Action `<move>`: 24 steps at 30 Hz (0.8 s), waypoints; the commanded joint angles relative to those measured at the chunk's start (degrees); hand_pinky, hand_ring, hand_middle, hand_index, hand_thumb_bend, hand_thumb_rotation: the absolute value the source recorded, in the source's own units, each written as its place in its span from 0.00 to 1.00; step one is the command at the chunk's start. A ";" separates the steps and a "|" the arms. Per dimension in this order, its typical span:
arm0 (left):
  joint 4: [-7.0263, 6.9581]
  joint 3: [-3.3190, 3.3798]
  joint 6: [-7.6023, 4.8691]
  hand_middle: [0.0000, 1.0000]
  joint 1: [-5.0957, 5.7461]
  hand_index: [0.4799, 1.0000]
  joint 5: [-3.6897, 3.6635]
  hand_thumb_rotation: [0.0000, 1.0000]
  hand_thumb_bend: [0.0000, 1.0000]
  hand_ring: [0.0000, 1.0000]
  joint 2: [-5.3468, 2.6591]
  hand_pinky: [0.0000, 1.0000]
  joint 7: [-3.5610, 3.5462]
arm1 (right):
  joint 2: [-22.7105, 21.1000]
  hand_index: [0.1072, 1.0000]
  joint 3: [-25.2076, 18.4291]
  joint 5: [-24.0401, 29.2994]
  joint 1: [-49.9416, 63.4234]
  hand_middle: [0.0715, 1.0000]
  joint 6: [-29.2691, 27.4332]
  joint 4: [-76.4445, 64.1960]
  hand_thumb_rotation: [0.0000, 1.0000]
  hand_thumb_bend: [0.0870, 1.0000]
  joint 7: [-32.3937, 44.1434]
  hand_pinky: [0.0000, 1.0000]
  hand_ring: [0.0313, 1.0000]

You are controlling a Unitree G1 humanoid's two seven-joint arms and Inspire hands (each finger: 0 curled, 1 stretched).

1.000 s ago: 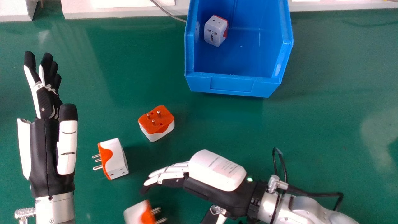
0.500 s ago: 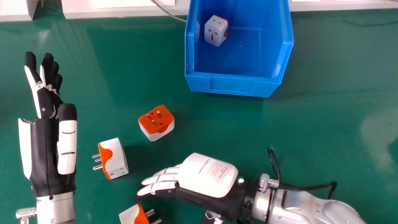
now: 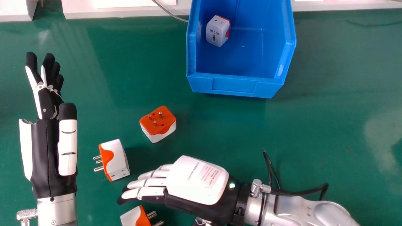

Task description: Pick all objects and put in blue box

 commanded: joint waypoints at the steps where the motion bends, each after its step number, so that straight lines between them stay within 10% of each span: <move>1: -0.74 0.02 -0.71 1.00 -0.36 0.98 -0.62 0.98 0.49 1.00 0.30 1.00 -0.08 | 0.83 0.82 0.01 2.03 -1.27 0.85 -0.91 -0.43 0.39 1.00 -0.85 0.73 0.82; 24: -0.50 0.38 -0.82 1.00 -0.45 0.98 -0.45 0.97 0.46 1.00 0.54 1.00 0.10 | 1.61 0.77 4.14 0.50 -1.98 0.78 -1.68 -2.55 0.28 1.00 -2.21 0.63 0.74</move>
